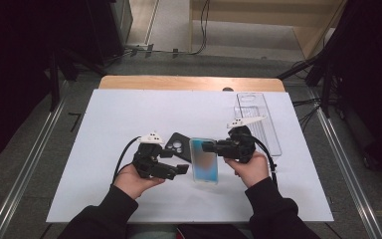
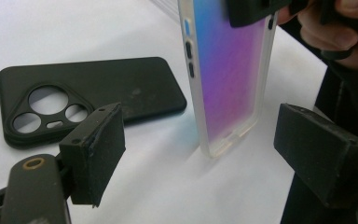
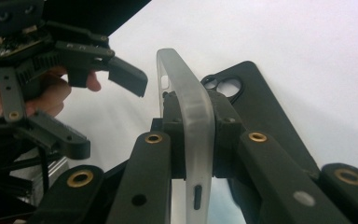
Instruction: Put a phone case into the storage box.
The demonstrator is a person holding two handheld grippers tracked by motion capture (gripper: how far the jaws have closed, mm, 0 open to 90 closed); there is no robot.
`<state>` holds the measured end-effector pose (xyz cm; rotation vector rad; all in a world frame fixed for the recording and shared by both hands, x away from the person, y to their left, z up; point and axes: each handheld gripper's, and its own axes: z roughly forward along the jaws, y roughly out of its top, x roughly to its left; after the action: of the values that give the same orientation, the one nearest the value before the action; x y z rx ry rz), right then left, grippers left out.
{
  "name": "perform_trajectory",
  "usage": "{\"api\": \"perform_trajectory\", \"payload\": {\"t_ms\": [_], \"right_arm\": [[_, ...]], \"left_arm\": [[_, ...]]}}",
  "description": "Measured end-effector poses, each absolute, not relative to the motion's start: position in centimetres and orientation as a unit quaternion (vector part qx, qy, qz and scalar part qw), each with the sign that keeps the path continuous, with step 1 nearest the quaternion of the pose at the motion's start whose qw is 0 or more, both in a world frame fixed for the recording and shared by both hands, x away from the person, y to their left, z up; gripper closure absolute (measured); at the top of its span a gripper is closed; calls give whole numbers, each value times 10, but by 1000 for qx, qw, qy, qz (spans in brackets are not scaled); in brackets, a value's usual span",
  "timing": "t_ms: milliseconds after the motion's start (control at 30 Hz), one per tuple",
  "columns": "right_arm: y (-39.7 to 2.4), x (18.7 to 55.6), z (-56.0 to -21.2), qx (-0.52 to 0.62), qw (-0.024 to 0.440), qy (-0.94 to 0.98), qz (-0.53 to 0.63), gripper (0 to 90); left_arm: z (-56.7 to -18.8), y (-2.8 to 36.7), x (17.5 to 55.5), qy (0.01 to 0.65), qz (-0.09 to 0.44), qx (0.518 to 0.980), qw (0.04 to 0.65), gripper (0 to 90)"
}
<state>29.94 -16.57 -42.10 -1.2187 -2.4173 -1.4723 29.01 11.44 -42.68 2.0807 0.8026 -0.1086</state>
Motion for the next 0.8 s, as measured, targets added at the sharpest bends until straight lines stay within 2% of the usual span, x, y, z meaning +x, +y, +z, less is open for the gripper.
{"api": "perform_trajectory", "payload": {"t_ms": [200, 567, 800], "right_arm": [[-162, 296, -420, -370, 32, -795, -480, 776], [-156, 292, -422, -316, 51, -810, -491, 775], [-155, 291, -422, -296, 65, -810, -502, 775]], "left_arm": [[-422, 115, 293, 300, -65, 836, 455, 232], [-419, 118, 294, 273, -67, 842, 460, 338], [-416, 121, 298, 252, -77, 842, 471, 482]]}}
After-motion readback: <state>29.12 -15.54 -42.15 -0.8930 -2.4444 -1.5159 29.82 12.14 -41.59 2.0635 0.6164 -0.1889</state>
